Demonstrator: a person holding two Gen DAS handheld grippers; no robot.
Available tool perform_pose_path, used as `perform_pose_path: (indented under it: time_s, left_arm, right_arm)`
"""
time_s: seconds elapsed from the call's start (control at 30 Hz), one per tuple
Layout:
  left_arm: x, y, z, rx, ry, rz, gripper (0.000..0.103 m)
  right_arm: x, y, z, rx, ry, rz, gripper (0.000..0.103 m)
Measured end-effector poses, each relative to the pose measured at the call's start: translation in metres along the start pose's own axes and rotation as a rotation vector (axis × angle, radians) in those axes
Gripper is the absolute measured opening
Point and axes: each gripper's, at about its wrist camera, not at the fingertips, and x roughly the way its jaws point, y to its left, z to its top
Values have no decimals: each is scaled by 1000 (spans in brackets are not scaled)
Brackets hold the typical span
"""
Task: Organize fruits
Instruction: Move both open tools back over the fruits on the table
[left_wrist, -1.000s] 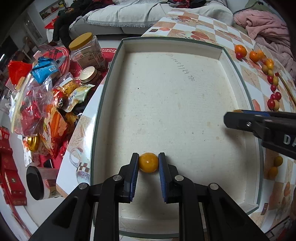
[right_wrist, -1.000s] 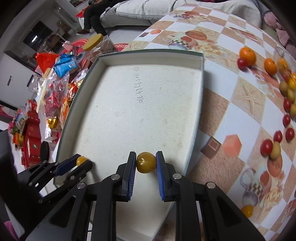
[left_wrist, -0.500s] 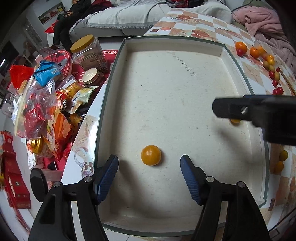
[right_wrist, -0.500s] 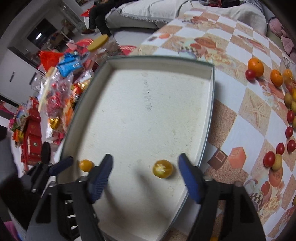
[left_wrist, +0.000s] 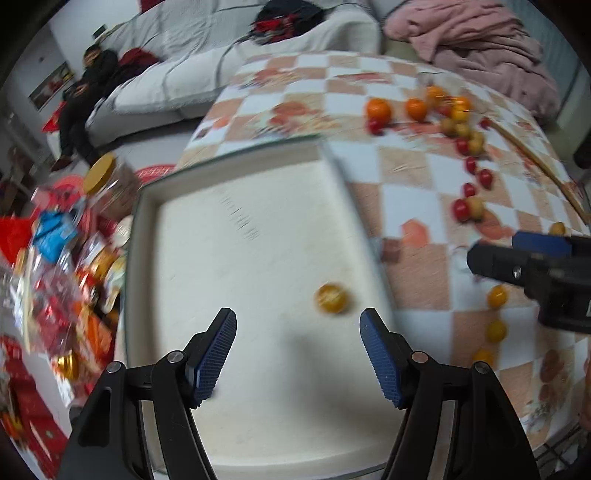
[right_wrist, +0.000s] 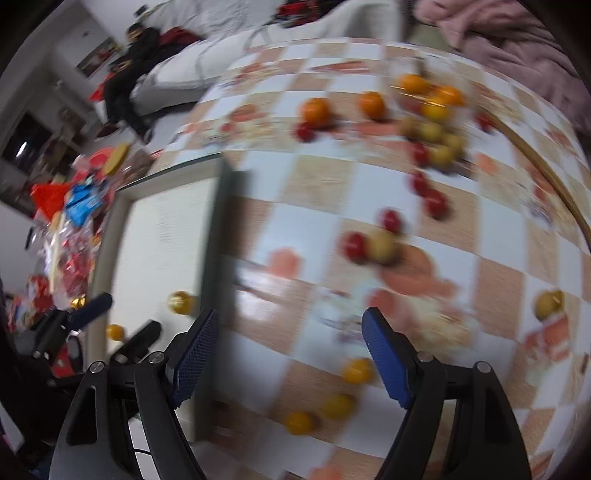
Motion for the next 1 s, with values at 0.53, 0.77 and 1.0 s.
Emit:
perform_pose_path:
  time_s: [0.53, 0.77, 1.0]
  left_arm:
    - [47, -110, 55, 148, -8, -100, 71]
    - [66, -127, 67, 162, -9, -104, 71]
    - [74, -144, 75, 165, -15, -115, 71]
  right_arm:
    - [-18, -171, -48, 345, -18, -199, 82]
    - [-9, -183, -38, 340, -39, -209, 73]
    - [-6, -190, -14, 321, -70, -222, 61]
